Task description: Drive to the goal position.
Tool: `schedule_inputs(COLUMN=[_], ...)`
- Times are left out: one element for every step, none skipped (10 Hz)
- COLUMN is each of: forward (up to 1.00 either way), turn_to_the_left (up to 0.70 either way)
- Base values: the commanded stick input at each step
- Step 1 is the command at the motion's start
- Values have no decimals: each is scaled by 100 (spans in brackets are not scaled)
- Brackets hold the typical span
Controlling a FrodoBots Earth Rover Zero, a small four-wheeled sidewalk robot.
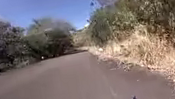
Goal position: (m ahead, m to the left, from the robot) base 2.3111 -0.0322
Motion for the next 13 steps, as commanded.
schedule_inputs(forward=[50, 50, 50, 50, 50, 50, 50, 50, 50, 50, 50, 50, 50], turn_to_the_left=[0, 0, 0, 0, 0, 0, 0, 0, 0, 0, 0, 0, 0])
